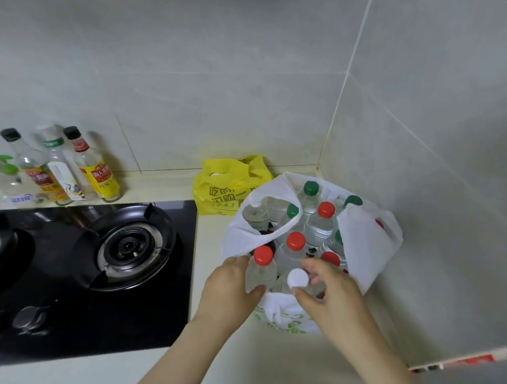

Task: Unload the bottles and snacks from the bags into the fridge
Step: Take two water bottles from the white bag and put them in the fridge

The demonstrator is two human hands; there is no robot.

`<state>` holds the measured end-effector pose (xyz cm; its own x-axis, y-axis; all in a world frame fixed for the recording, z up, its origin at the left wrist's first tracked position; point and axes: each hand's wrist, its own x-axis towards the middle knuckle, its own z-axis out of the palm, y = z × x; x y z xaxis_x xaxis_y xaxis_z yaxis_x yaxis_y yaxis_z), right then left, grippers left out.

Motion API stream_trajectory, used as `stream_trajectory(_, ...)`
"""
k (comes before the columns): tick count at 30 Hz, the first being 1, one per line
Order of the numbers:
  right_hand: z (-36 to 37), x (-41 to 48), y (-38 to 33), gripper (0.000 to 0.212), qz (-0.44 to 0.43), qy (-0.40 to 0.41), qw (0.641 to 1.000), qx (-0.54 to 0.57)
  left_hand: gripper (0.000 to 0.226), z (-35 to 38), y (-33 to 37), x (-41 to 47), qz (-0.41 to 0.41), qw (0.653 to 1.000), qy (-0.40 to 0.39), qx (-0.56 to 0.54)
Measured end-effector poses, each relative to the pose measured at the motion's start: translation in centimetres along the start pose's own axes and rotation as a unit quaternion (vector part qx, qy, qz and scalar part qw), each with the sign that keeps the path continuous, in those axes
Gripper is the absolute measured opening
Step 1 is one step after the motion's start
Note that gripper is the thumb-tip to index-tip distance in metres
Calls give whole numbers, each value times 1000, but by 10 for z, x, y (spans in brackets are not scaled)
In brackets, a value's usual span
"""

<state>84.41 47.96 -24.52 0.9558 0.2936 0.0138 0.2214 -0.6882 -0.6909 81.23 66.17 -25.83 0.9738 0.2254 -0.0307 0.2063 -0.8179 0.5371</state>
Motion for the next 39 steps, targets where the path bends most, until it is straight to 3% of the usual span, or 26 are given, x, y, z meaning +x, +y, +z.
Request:
stream_trajectory(11,12,2,2,34,5,-4,999,-37,26,3,11,16,8,993,80,-83)
stream_trajectory(19,11,4,2,18,-4,10,1000,-18,12,3,13,16,17,987,112,-111)
stream_trajectory(29,-7,4,-3,17,-15,58,998,22,14,-17,16,2,8,977,139,-162)
stream_trajectory(39,-67,9,-63,18,-71,131,984,100,23,-79,44,-5,51,932,233,-274)
